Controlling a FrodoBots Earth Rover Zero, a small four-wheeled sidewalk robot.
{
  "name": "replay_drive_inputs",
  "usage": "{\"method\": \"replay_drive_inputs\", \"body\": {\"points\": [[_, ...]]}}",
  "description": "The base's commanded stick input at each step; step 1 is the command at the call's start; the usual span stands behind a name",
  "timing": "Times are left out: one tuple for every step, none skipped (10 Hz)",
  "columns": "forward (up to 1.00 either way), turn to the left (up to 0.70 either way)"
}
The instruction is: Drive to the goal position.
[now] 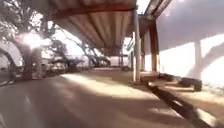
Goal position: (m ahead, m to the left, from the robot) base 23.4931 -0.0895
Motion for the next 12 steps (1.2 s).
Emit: {"method": "replay_drive_inputs", "body": {"points": [[0.85, 0.0], [0.85, 0.0], [0.85, 0.0], [0.85, 0.0], [0.85, 0.0], [0.85, 0.0], [0.85, 0.0], [0.85, 0.0], [0.85, 0.0], [0.85, 0.0], [0.85, 0.0], [0.85, 0.0]]}}
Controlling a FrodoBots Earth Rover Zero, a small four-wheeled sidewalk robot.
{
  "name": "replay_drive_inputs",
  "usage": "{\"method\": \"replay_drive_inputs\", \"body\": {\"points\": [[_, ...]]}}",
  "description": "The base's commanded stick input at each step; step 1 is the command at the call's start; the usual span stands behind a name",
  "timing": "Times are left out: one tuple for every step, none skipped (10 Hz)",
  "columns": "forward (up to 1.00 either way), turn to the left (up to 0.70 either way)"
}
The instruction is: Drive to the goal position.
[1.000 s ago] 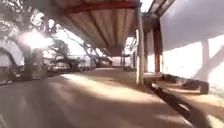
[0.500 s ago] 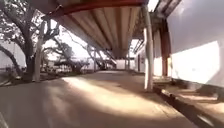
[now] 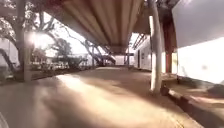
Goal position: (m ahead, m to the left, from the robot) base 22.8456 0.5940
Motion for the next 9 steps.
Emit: {"method": "replay_drive_inputs", "body": {"points": [[0.85, 0.0], [0.85, 0.0], [0.85, 0.0], [0.85, 0.0], [0.85, 0.0], [0.85, 0.0], [0.85, 0.0], [0.85, 0.0], [0.85, 0.0]]}}
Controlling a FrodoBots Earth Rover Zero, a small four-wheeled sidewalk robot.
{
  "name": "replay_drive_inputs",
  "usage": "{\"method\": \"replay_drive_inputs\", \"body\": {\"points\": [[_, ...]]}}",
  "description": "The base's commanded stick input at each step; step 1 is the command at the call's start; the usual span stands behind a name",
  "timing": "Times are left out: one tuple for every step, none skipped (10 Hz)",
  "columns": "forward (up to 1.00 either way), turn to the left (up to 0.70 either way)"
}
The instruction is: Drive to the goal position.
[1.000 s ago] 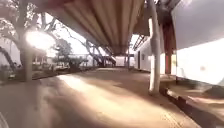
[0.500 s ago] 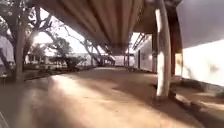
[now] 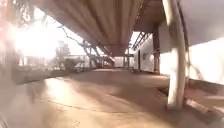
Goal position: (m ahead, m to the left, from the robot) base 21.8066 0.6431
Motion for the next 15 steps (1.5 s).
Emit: {"method": "replay_drive_inputs", "body": {"points": [[0.85, 0.0], [0.85, 0.0], [0.85, 0.0], [0.85, 0.0], [0.85, 0.0], [0.85, 0.0], [0.85, 0.0], [0.85, 0.0], [0.85, 0.0], [0.85, 0.0], [0.85, 0.0], [0.85, 0.0], [0.85, 0.0], [0.85, 0.0], [0.85, 0.0]]}}
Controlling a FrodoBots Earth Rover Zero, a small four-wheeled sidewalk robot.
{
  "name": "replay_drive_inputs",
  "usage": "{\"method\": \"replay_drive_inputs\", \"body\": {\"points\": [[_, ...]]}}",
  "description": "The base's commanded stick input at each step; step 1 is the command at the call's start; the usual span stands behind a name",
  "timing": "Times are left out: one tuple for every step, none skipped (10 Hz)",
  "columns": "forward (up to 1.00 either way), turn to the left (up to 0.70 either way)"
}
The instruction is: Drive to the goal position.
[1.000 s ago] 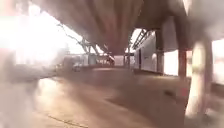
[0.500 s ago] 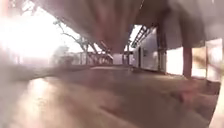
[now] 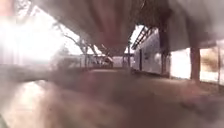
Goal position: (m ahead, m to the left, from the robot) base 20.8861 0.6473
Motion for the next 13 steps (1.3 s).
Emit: {"method": "replay_drive_inputs", "body": {"points": [[0.85, 0.0], [0.85, 0.0], [0.85, 0.0], [0.85, 0.0], [0.85, 0.0], [0.85, 0.0], [0.85, 0.0], [0.85, 0.0], [0.85, 0.0], [0.85, 0.0], [0.85, 0.0], [0.85, 0.0], [0.85, 0.0]]}}
